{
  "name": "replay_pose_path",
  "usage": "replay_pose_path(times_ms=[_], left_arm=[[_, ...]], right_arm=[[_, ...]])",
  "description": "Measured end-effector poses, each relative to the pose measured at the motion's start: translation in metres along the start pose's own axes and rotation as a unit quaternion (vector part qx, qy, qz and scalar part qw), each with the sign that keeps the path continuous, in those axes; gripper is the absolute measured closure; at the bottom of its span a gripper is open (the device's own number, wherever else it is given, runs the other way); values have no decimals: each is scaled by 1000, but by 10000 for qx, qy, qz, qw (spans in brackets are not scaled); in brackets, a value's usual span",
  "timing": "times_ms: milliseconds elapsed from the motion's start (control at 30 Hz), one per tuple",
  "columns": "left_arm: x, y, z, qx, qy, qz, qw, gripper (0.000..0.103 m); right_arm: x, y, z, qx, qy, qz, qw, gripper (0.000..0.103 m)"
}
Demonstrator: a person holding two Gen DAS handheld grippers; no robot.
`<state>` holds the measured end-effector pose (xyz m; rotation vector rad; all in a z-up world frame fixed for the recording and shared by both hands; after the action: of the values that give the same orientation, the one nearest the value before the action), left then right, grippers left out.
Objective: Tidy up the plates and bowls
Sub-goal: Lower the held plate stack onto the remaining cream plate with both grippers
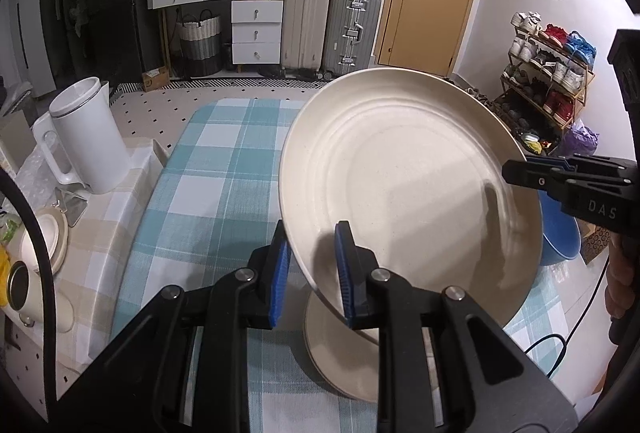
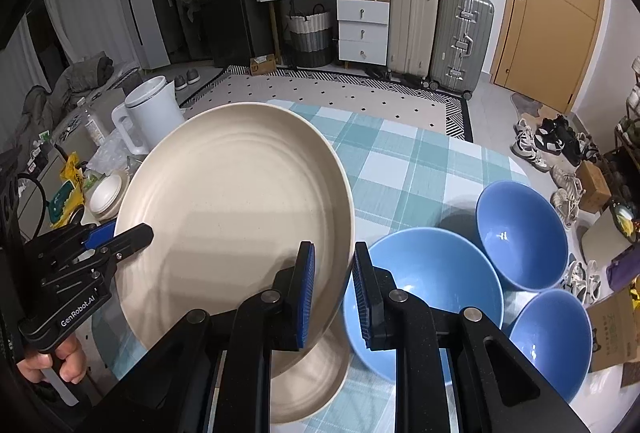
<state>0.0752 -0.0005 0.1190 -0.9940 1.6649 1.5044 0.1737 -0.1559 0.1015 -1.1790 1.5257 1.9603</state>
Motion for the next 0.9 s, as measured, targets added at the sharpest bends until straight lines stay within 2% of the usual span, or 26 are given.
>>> replay_pose_path(times_ms=[400, 900], left_arm=[[22, 20, -4, -2, -124, -31, 9999, 85], [52, 11, 6, 93, -123, 84, 9998, 85]], right_arm=[[31, 17, 10, 1, -102, -37, 9999, 84], [67, 17, 16, -63, -258, -27, 9996, 84]])
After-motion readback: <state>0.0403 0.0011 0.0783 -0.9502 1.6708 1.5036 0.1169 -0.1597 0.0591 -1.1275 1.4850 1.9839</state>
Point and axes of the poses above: each gripper's, at about its wrist camera, not at the fingertips, and y roughly against the way its jaws point, z to its left, x to its underside, the point moved 3 cm from there along -y, roughly the way its jaws point, and after that the axes turned 14 degrees about -z, right-handed, at the moved point
